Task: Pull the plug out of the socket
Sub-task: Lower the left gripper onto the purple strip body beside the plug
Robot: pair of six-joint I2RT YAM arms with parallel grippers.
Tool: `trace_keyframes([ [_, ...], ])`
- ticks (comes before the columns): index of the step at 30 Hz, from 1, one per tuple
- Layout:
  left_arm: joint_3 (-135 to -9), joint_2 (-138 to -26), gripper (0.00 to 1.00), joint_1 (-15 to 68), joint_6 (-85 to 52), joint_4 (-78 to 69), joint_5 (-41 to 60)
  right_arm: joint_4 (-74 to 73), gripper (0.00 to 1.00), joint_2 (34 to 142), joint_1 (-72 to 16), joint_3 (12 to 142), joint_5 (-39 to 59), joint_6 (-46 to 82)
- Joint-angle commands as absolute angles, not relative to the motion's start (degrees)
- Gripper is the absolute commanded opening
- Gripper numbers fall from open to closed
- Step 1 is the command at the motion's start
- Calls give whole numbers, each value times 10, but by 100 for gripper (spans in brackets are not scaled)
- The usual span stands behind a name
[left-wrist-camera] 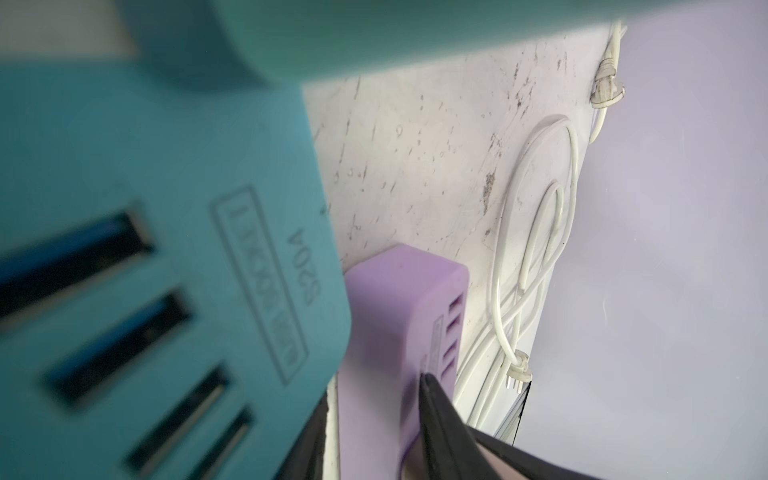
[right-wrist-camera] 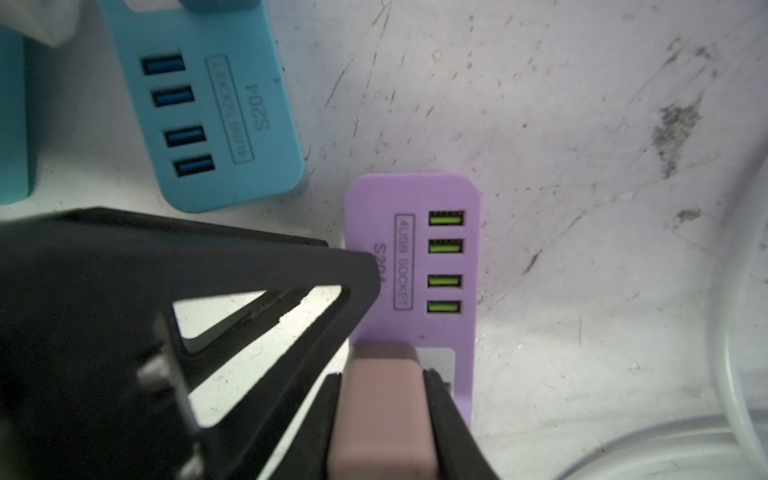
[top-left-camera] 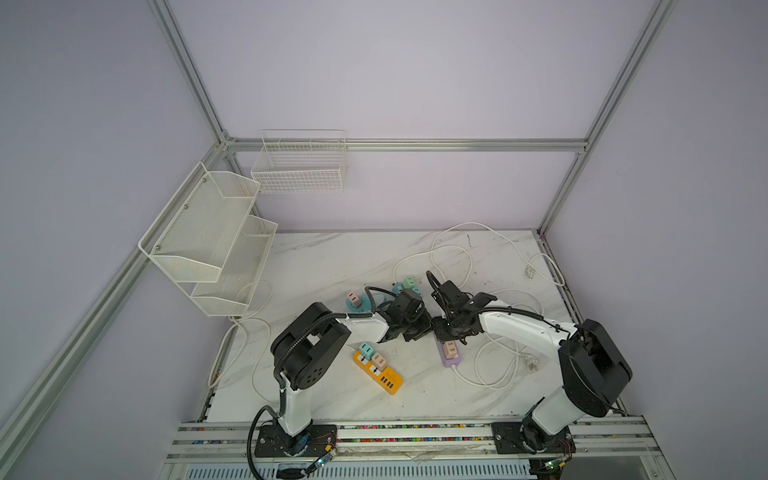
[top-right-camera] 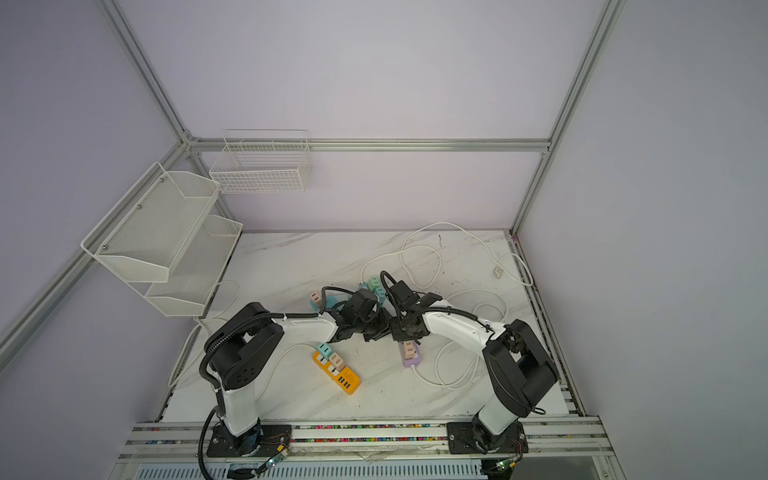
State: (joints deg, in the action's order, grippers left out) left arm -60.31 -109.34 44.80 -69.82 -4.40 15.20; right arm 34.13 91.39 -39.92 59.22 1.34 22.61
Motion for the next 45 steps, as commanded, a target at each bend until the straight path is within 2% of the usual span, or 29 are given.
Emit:
trace_keyframes([
  [1, -630, -1080, 37, 452, -686, -35, 153, 346, 21, 896, -403, 602, 17, 224],
  [24, -669, -1034, 43, 483, -692, 21, 92, 374, 21, 860, -402, 573, -9, 261],
  [45, -778, -1140, 37, 485, -671, 28, 131, 368, 17, 847, -336, 563, 17, 232],
])
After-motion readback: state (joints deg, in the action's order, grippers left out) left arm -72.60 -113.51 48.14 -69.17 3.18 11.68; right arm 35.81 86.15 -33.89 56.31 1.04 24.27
